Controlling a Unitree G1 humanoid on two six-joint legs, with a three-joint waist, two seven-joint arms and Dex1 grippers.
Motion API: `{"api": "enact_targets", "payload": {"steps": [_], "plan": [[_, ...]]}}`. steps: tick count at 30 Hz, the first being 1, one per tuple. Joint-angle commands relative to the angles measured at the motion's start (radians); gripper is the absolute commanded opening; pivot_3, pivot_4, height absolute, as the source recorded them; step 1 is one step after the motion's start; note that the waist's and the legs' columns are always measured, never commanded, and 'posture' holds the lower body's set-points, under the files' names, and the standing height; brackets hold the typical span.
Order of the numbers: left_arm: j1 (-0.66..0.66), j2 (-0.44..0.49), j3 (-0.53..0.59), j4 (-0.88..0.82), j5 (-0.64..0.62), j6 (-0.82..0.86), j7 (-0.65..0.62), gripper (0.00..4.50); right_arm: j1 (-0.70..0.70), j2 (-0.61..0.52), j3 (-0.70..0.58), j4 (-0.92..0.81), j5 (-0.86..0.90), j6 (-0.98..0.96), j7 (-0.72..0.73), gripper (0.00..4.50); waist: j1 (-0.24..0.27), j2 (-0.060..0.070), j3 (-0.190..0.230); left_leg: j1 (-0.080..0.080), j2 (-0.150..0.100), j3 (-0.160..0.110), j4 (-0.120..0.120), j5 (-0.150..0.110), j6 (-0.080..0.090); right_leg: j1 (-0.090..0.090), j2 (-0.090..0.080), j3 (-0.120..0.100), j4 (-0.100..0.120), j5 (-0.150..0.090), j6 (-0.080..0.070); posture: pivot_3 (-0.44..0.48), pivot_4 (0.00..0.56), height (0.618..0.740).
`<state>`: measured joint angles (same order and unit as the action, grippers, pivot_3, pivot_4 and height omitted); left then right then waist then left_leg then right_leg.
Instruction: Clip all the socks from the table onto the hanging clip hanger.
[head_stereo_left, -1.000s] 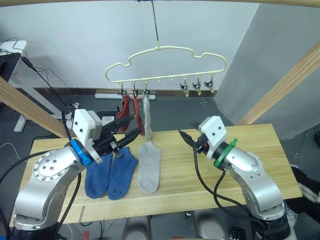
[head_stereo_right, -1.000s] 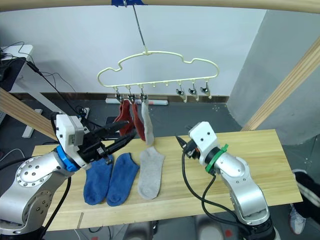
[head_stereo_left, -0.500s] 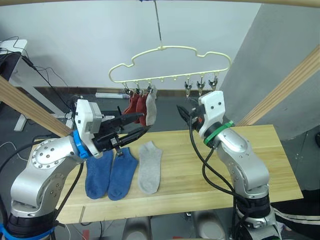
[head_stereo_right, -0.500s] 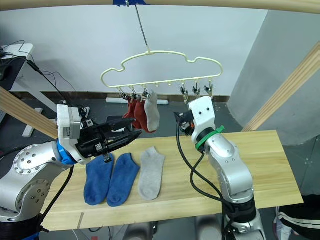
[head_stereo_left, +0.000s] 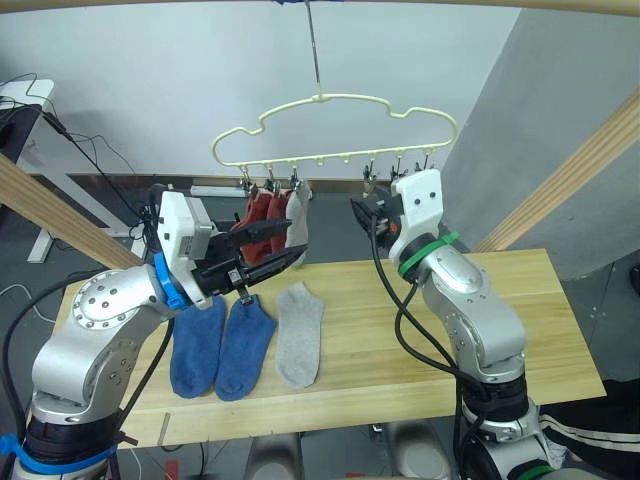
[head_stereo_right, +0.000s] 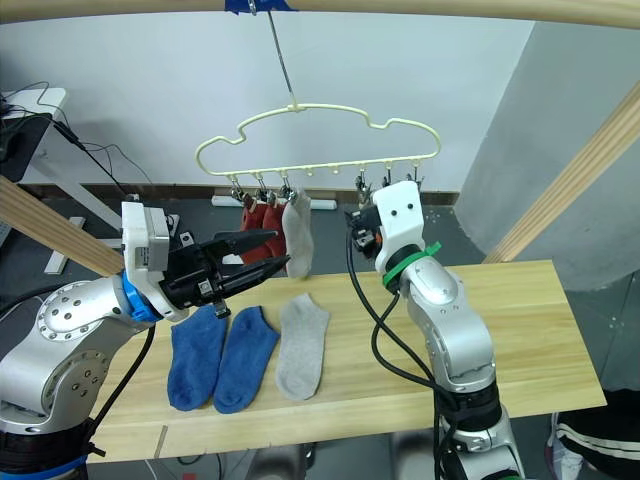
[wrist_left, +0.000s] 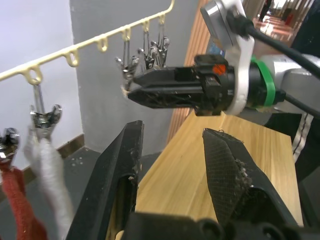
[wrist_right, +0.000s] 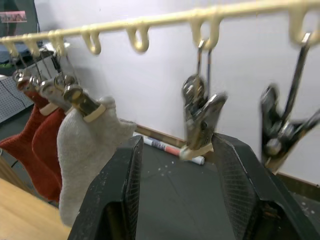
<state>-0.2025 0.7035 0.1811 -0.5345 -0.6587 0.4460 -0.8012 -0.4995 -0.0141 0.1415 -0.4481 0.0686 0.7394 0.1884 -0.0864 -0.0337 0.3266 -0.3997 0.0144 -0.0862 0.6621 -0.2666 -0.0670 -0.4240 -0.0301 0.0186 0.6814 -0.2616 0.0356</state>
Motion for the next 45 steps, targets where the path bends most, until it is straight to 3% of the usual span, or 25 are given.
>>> {"api": "enact_targets", "payload": {"steps": [1, 43, 45], "plan": [[-0.01, -0.002, 0.001, -0.008, 0.002, -0.022, -0.009, 2.05, -0.034, 0.013, -0.01, 0.003, -0.007, -0.021, -0.033, 2.21, 0.0, 0.0, 0.0, 0.0, 0.0, 0.0, 0.0, 0.0, 0.0, 0.0, 0.0, 0.0, 0.0, 0.0, 0.0, -0.118, 0.233, 0.74], [-0.005, -0.028, -0.019, 0.013, 0.045, -0.04, -0.012, 2.05, -0.114, 0.103, -0.009, 0.137, 0.016, -0.148, -0.069, 2.21, 0.001, 0.0, -0.022, 0.0, 0.0, 0.0, 0.001, 0.0, 0.0, 0.0, 0.0, 0.0, 0.001, 0.001, -0.001, -0.103, 0.231, 0.74], [-0.004, -0.03, -0.02, 0.013, 0.048, -0.041, -0.011, 2.05, -0.114, 0.105, -0.01, 0.14, 0.017, -0.149, -0.069, 1.84, 0.001, 0.0, -0.022, 0.0, 0.0, 0.0, 0.001, 0.0, 0.0, 0.0, 0.0, 0.0, 0.002, 0.001, -0.001, -0.103, 0.231, 0.74]]}}
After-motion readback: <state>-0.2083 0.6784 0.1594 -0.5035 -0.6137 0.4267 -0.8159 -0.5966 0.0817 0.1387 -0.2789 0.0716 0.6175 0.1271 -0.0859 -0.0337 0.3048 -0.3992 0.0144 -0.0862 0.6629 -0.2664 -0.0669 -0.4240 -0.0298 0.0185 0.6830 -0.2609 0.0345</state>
